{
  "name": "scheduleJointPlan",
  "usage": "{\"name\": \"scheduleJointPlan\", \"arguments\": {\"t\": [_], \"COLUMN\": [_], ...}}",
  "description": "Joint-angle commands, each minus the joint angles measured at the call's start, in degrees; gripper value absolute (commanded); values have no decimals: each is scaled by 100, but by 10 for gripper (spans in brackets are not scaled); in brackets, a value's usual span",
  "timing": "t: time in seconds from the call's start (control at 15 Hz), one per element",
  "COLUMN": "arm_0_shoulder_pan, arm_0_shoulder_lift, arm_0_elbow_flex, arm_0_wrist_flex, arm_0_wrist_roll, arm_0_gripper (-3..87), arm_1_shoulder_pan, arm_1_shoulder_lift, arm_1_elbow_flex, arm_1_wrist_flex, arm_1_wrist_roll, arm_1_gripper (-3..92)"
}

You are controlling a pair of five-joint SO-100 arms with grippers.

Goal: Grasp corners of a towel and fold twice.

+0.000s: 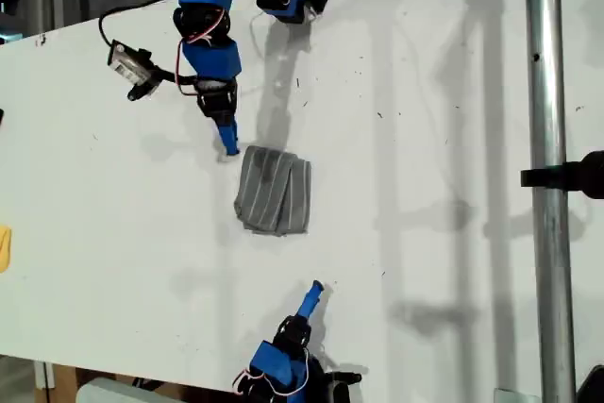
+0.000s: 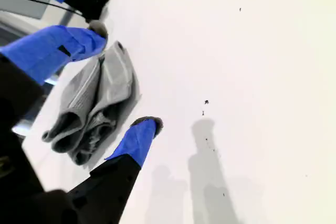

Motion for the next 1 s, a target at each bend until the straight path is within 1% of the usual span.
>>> {"name": "scheduleJointPlan", "arguments": {"t": [0.0,0.07,0.13,0.2,0.27,0.33,0.4,0.47,0.53,0.93], "arm_0_shoulder_pan": [-211,-237,-220,-149,-123,-132,-132,-149,-149,-158], "arm_0_shoulder_lift": [44,44,44,26,26,35,35,35,35,35], "arm_0_elbow_flex": [70,79,79,79,79,70,70,70,70,70], "arm_0_wrist_flex": [185,369,738,756,756,721,729,729,729,738], "arm_0_wrist_roll": [-97,-308,-457,211,1354,2303,2215,2206,2206,2206], "arm_0_gripper": [221,209,185,174,174,173,173,173,173,170], "arm_1_shoulder_pan": [-176,-334,-422,-492,-545,-554,-545,-571,-545,-580], "arm_1_shoulder_lift": [2426,3498,4368,5291,5326,5432,5370,5370,5370,5370], "arm_1_elbow_flex": [2004,2804,3234,3586,3735,4069,4148,4122,4131,4131], "arm_1_wrist_flex": [879,1380,2065,2786,2971,2927,3208,3234,3313,3305], "arm_1_wrist_roll": [1020,1529,1784,2145,2276,2408,2452,2347,1828,1828], "arm_1_gripper": [-2,-2,-2,-2,-2,-2,51,62,62,62]}}
